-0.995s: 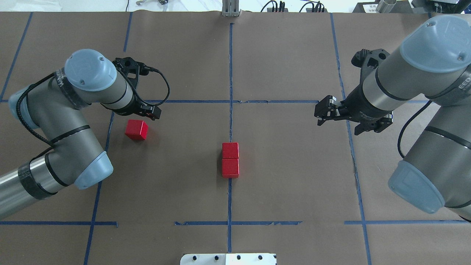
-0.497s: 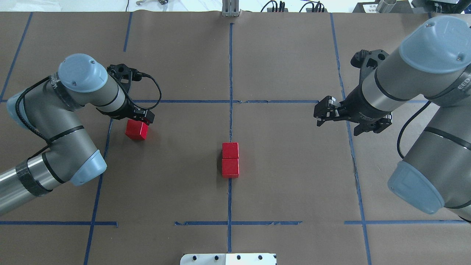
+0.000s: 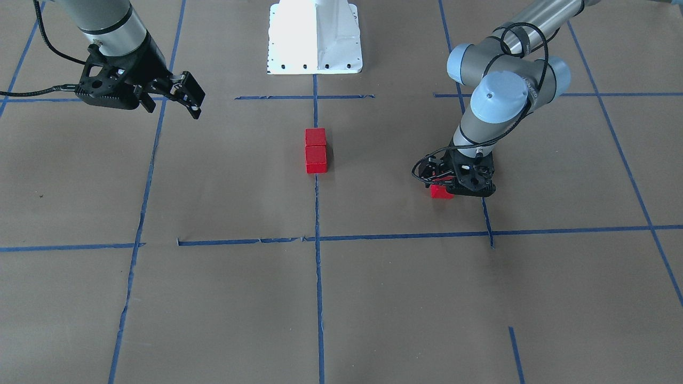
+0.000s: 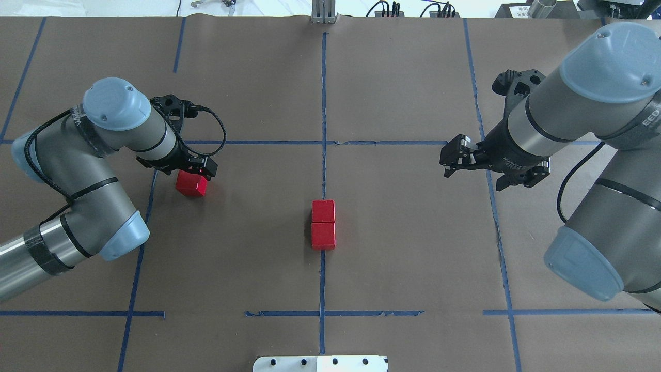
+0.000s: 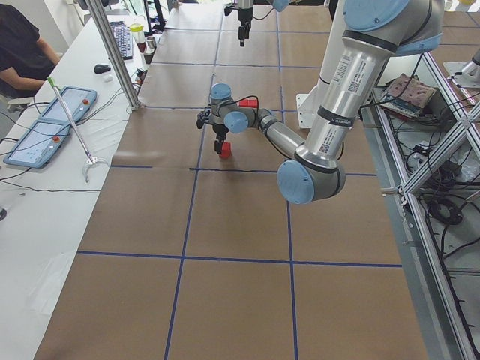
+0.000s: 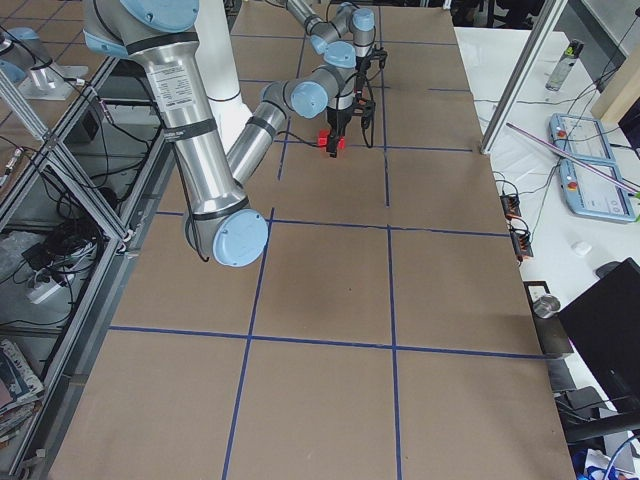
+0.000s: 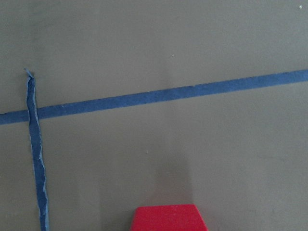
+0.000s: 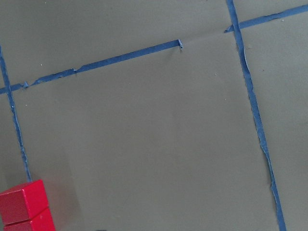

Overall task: Form red blocks into L shape at center
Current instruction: 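Grasp the remaining red cube with the left gripper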

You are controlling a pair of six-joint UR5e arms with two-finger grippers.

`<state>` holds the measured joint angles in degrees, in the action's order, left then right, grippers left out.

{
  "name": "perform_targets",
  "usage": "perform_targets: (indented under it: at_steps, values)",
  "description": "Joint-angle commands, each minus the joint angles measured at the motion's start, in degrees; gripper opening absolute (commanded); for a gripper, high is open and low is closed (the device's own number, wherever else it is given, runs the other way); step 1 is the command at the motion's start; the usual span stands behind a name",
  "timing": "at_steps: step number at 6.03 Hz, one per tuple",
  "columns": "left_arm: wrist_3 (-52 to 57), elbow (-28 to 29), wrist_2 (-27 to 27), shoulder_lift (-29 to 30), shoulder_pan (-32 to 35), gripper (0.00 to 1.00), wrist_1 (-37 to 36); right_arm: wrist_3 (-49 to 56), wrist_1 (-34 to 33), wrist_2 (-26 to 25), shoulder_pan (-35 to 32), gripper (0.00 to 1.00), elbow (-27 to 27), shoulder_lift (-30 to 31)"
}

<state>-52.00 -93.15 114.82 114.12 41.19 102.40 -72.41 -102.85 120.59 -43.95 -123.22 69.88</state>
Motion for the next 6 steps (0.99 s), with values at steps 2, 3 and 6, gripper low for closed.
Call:
perform_targets:
  at_steps: [2, 3, 6]
  values:
    - [-0.8, 1.2, 2.0, 0.0, -0.2, 1.0, 0.0, 0.0, -0.1, 0.0, 0.0, 1.0, 0.0, 0.0]
    - [-0.7, 1.4, 2.7, 0.0, -0.3, 0.93, 0.0, 0.0, 0.0, 0.0, 0.0, 1.0, 0.0, 0.0]
    - [-3.2, 0.9, 2.8, 1.0, -0.6, 0.0, -0.1, 0.0, 0.0, 0.0, 0.0, 1.0, 0.0, -0.1]
